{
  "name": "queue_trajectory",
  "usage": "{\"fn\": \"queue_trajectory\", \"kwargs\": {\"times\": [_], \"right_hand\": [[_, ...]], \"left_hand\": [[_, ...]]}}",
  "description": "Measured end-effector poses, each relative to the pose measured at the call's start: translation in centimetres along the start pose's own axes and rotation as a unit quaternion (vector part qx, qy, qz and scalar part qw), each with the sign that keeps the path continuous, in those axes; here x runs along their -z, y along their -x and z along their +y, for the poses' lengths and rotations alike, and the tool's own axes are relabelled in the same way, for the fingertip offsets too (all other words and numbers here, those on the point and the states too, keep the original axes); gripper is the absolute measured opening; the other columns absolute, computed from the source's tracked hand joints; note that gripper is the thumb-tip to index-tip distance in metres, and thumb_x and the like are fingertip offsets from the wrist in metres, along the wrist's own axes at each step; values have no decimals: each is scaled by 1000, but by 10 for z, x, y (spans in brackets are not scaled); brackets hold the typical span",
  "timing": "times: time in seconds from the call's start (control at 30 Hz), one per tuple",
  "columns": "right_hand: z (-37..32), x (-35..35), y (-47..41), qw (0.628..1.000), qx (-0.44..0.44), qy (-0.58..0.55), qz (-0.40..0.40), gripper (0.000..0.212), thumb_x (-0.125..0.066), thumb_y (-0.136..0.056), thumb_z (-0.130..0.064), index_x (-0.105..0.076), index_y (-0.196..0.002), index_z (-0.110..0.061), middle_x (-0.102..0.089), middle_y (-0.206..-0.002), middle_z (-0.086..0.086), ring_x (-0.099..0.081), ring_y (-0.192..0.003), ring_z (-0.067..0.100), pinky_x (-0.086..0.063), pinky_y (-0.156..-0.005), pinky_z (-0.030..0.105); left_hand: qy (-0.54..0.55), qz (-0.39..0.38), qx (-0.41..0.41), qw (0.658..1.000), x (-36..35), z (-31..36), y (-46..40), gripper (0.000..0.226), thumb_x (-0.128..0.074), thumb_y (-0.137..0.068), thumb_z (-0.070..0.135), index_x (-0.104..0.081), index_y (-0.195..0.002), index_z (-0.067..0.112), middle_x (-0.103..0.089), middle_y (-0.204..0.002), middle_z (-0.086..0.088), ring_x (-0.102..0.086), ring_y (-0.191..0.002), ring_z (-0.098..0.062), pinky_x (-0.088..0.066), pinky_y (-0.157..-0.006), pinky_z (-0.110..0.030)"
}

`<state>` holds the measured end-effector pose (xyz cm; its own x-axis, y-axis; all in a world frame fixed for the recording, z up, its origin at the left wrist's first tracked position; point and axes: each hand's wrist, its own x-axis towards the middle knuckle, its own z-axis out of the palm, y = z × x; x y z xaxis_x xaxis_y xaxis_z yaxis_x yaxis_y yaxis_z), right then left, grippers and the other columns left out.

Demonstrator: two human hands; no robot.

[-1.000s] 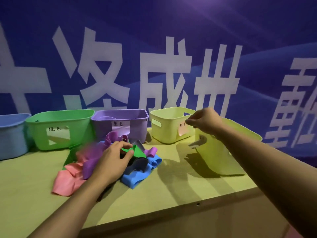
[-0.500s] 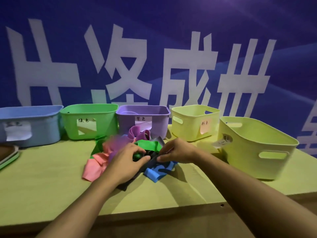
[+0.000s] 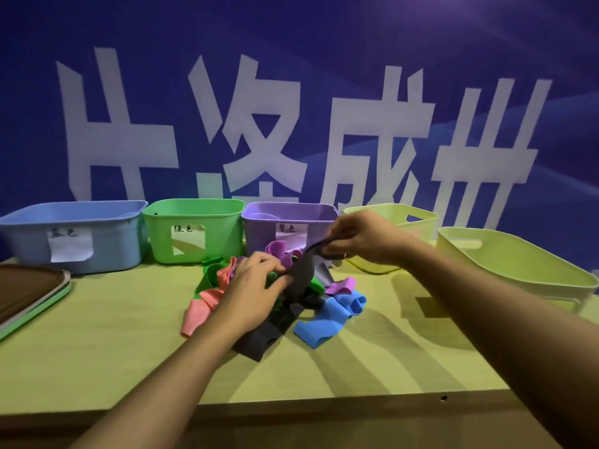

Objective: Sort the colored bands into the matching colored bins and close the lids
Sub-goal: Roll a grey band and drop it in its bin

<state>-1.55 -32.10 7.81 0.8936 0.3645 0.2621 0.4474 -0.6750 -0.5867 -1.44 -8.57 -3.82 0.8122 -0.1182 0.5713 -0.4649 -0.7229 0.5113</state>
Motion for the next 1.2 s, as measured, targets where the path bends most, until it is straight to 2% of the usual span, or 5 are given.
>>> {"fn": "queue_trajectory", "kwargs": {"times": [0.23,0.43,0.6,0.9,1.2], "right_hand": [[-43,20,-15,988,34,-31,144,22,-68,-97,-28,-70,-107,-9,-71,-98,8,-69,-92,23,-63,-76,35],[-69,12,-28,970,52,-119,206,13,-63,-100,-17,-64,-110,-9,-69,-105,7,-70,-99,24,-64,-72,28],[-74,20,-39,940,88,-117,308,18,-63,-101,-22,-67,-114,-10,-72,-105,6,-69,-101,20,-60,-92,42],[-106,56,-46,887,162,-164,401,13,-67,-99,-18,-67,-111,-15,-71,-103,0,-70,-99,14,-61,-90,35],[-95,43,-36,899,147,-162,380,22,-75,-93,-24,-70,-112,-13,-73,-105,1,-70,-99,12,-61,-86,25]], "left_hand": [[157,1,56,986,13,20,-12,7,-67,-99,29,-66,-92,29,-76,-80,1,-68,-66,-5,-47,-62,-19],[184,-12,87,979,7,12,-29,21,-76,-92,27,-63,-105,38,-74,-103,16,-70,-100,-11,-54,-92,-38],[242,-24,95,965,10,14,-41,12,-69,-98,23,-64,-108,28,-75,-103,7,-71,-96,-15,-53,-82,-26],[282,37,55,957,22,38,-56,15,-68,-99,22,-74,-85,19,-77,-79,6,-67,-71,-5,-55,-73,-27],[341,-160,123,918,25,53,-17,14,-65,-99,14,-71,-89,5,-67,-69,-1,-56,-58,-11,-45,-49,-17]]}}
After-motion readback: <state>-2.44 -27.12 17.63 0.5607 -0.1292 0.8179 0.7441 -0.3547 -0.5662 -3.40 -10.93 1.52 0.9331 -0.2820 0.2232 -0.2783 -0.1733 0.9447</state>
